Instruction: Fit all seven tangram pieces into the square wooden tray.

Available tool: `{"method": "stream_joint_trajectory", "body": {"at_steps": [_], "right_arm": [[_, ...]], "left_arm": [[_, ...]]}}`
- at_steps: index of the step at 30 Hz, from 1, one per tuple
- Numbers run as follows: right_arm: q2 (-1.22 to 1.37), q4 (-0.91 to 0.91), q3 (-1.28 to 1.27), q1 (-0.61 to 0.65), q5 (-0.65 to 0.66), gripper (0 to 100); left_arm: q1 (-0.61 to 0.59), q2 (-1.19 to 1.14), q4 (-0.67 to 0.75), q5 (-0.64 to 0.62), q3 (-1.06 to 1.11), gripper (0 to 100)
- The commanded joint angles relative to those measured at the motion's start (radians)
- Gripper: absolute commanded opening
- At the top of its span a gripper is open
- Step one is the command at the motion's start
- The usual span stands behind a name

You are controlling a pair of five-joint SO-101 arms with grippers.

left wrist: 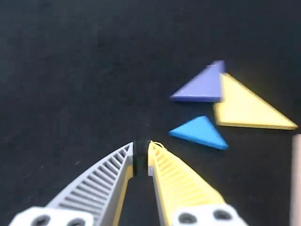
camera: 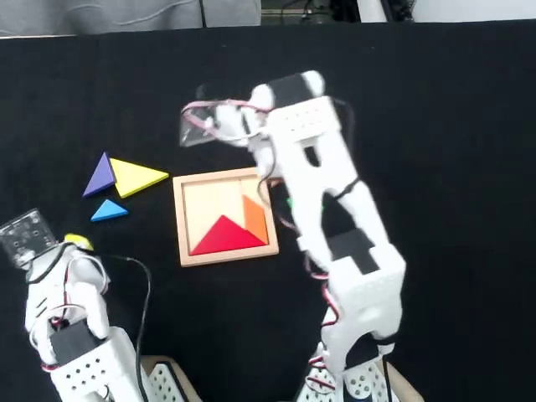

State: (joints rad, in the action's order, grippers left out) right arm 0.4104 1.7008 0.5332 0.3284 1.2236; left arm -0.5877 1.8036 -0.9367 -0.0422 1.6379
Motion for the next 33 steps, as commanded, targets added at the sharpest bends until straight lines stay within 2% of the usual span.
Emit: {"method": "stream_joint_trajectory", "body": {"at_steps": [1,4,7,9,11,15,17,21,26,29,33], "right_arm": [[-0.053,-0.061,0.067,-0.100,-0.066,2.6],[-0.013,-0.130,0.030,-0.114,-0.232,4.0],[0.056,-0.259,-0.022,-0.110,-0.382,13.9],[0.108,-0.316,-0.033,-0.097,-0.548,20.8],[0.153,-0.316,-0.002,-0.081,-0.775,21.1],[0.223,-0.324,0.070,-0.087,-1.355,10.4],[0.257,-0.315,0.125,-0.091,-1.527,9.0],[0.303,-0.244,0.239,-0.072,-1.712,14.9],[0.369,-0.089,0.294,-0.029,-1.907,32.1],[0.418,-0.034,0.297,-0.011,-1.950,39.4],[0.483,-0.092,0.297,0.000,-1.956,39.9]], "left_arm": [[-0.021,0.011,0.005,0.011,0.005,7],[0.030,0.011,0.005,0.060,0.012,7],[0.051,0.011,0.005,0.075,0.012,7],[0.050,0.011,0.002,0.077,0.013,7],[0.050,0.011,-0.005,0.078,0.015,7],[0.048,0.011,-0.003,0.078,0.025,7],[0.050,0.011,-0.003,0.078,0.025,7],[0.053,0.011,-0.003,0.078,0.027,7],[0.050,0.011,-0.003,0.078,0.027,7],[0.050,0.011,-0.003,0.078,0.028,7],[0.050,0.011,-0.002,0.078,0.028,7]]}}
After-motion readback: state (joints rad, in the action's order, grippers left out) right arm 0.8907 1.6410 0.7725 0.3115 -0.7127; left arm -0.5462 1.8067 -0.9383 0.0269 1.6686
